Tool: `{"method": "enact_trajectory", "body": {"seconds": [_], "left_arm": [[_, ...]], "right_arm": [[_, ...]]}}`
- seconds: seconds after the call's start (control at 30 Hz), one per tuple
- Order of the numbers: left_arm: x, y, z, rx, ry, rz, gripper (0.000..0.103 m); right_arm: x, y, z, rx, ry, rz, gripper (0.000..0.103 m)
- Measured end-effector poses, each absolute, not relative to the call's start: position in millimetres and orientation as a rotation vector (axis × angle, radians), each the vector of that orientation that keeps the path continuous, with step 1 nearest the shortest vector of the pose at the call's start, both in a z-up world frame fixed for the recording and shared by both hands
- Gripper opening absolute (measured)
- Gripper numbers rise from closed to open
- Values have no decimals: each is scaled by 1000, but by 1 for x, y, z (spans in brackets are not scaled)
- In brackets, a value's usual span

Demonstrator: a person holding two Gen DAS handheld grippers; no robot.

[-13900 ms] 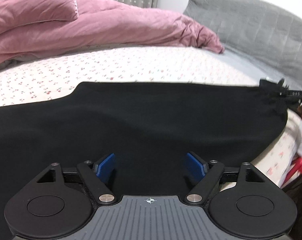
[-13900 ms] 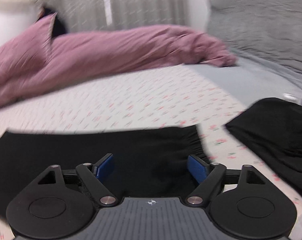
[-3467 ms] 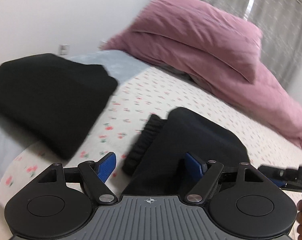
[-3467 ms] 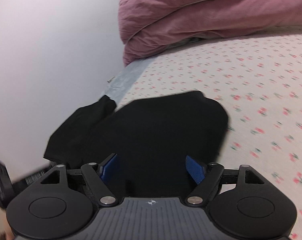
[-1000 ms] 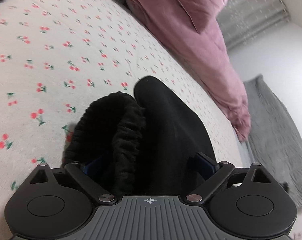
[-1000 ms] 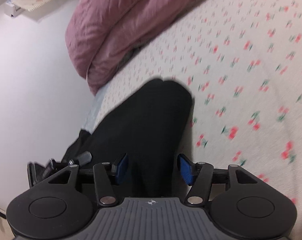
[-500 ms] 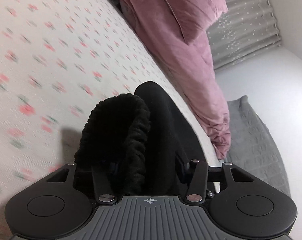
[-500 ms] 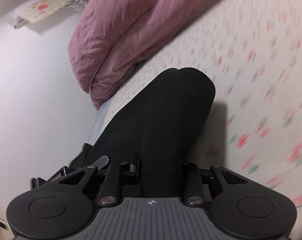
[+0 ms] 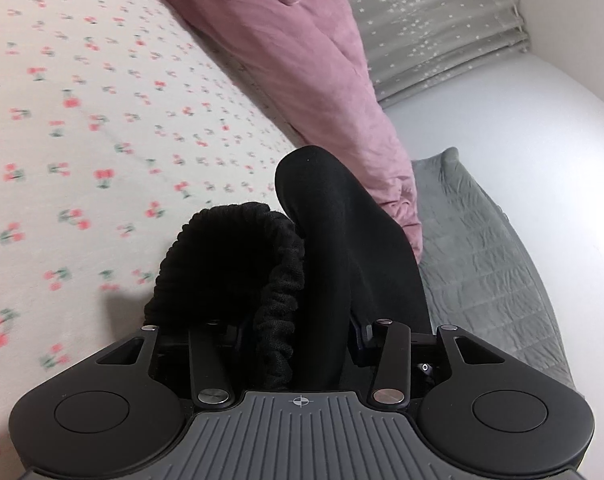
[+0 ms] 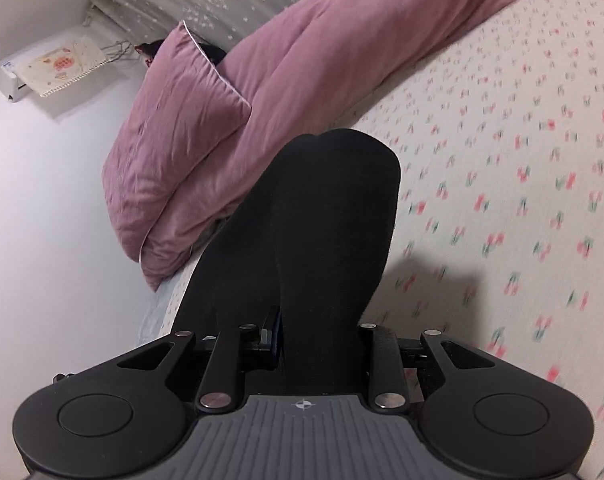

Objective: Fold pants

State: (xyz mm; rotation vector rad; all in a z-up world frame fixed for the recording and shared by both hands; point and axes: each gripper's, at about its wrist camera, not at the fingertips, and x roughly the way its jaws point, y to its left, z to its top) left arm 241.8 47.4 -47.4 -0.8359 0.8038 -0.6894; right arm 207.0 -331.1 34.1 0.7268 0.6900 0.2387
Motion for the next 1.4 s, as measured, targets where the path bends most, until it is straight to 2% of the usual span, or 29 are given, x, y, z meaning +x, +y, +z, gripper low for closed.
{"method": "enact_trajectory", "body": {"seconds": [0.07,0.17,0.27,0.33,0.37,0.43,0.6,0.8,0.93,0.97,1.0,1.03,1.13,1.3,1.4], "left_arm": [[248,38,-50,-827,782,-685,43],[259,26,-60,-721,776,-572,47],[266,29,-68,-730,798,-558,50],[266,31,-60,-708,814,-561,50],[263,32,-55,-678,805,-554,56],[253,38,-42,-590,768,-492,72],[222,58,-13,-508,756,-510,73],[186,57,-2,-439,856,-619,73],[173,43,-14,-408,946,-661,70],[170,41,-17,-400,954,-659,66],[168,38,-20,-388,958,-650,59],[165,37,-22,-385,959,-645,40],[157,36,-20,-387,927,-649,19],[138,46,2,-363,819,-718,14],[141,50,-9,-324,857,-678,14]], "right_arm": [[214,-338,26,714,675,245,30],[236,-349,2,676,697,136,42],[242,-367,-18,717,729,66,50],[239,-374,-14,726,712,58,52],[236,-376,-8,716,699,63,53],[228,-377,2,702,681,83,61],[204,-367,21,582,738,105,63],[173,-349,27,446,801,125,65],[163,-342,25,424,819,154,66],[162,-340,23,415,825,154,66],[162,-338,22,407,831,150,67],[163,-336,21,400,839,146,67],[162,-334,17,389,862,139,67],[152,-334,17,359,863,155,67],[150,-337,13,351,876,172,66]]}}
